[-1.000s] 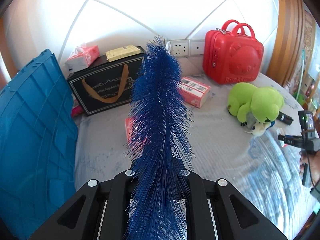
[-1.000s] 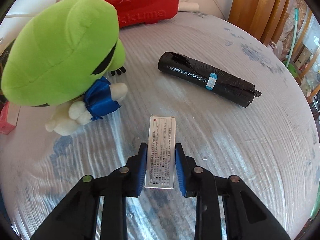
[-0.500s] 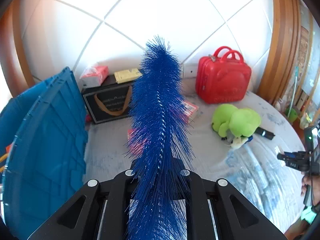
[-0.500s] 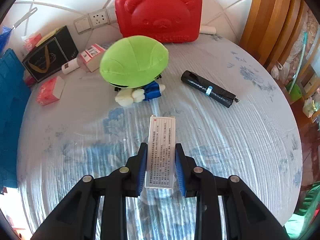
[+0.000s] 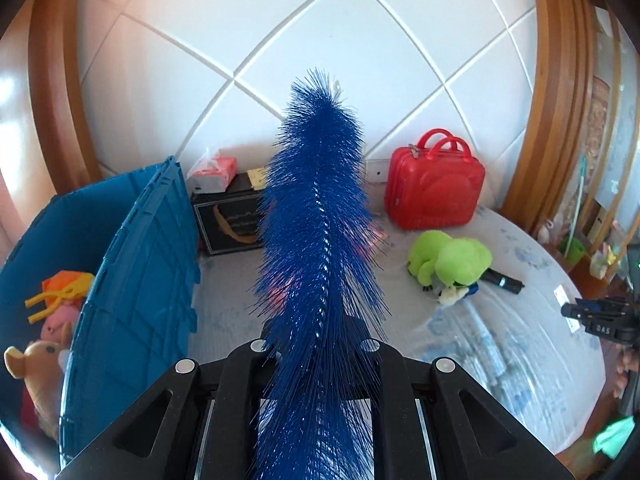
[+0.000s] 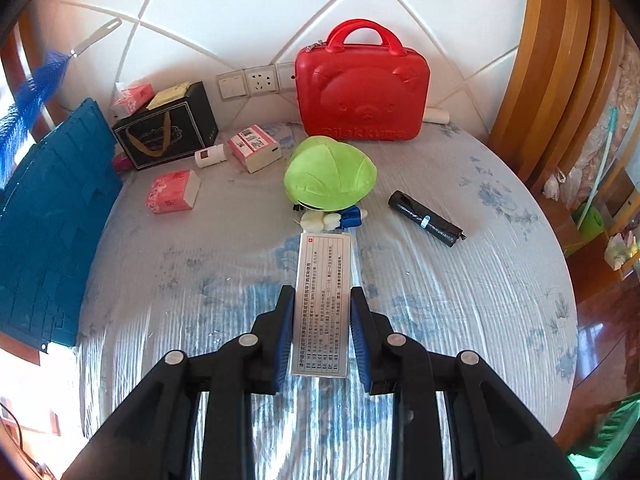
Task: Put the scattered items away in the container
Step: 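Carry the feather duster and white medicine box over the blue crate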
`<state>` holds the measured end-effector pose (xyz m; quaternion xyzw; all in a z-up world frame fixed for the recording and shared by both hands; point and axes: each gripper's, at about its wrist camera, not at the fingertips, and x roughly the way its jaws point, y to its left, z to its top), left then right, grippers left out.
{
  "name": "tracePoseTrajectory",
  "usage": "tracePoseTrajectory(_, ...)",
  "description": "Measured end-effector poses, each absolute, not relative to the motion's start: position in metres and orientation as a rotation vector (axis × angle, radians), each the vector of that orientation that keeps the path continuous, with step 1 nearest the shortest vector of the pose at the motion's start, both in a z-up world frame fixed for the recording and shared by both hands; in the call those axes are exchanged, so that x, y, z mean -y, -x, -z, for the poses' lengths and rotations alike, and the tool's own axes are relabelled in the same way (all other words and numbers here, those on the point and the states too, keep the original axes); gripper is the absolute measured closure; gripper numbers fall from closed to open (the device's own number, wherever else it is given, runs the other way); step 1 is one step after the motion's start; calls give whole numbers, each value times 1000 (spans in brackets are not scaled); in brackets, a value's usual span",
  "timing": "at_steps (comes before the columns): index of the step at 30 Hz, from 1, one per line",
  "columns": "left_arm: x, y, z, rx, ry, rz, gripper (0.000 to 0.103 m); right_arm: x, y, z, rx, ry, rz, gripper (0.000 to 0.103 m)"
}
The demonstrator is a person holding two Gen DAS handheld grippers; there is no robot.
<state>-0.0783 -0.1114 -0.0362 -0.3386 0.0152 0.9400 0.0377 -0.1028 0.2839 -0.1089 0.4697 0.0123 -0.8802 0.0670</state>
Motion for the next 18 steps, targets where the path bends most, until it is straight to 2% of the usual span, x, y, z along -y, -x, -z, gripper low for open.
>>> tracePoseTrajectory(18,87,3,20,-5,1007,-2949,91,-264,48,22,-70,-1174,2632,77)
